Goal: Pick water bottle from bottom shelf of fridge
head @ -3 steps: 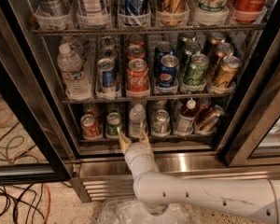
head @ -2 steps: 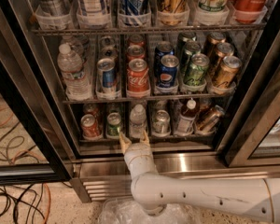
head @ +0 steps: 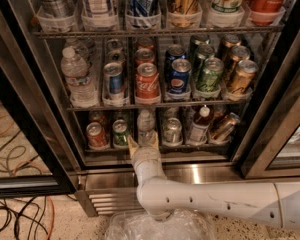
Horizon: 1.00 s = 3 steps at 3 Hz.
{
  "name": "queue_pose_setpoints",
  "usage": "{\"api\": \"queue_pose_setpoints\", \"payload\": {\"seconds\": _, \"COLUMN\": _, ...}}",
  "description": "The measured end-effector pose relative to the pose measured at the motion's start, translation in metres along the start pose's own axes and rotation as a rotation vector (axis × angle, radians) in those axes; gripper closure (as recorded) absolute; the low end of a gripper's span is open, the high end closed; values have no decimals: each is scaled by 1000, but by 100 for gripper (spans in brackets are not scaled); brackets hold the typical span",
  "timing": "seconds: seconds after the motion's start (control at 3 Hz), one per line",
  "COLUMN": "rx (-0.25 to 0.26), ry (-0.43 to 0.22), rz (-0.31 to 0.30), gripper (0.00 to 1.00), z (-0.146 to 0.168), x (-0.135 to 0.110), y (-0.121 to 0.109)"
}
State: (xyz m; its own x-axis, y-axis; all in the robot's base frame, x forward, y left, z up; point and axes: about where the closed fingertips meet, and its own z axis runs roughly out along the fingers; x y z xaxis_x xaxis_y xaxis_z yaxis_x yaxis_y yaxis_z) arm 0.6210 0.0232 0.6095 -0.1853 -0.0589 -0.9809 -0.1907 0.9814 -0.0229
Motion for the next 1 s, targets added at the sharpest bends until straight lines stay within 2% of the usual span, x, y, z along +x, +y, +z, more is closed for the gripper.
{"api": "queue_pose_setpoints", "payload": {"seconds": 0.33, "rx": 45, "ry": -19, "rz": -45, "gripper": 38, "z": 8, "x": -1, "y": -1}}
{"api": "queue_pose_setpoints", "payload": {"seconds": 0.67, "rx": 127, "ry": -24, "rz": -80, "gripper": 37, "z": 9, "x": 2, "y": -11}}
{"api": "queue_pose_setpoints", "payload": {"seconds": 1.0, "rx": 206, "ry": -21, "rz": -86, "gripper": 39, "z": 6, "x": 11, "y": -26}}
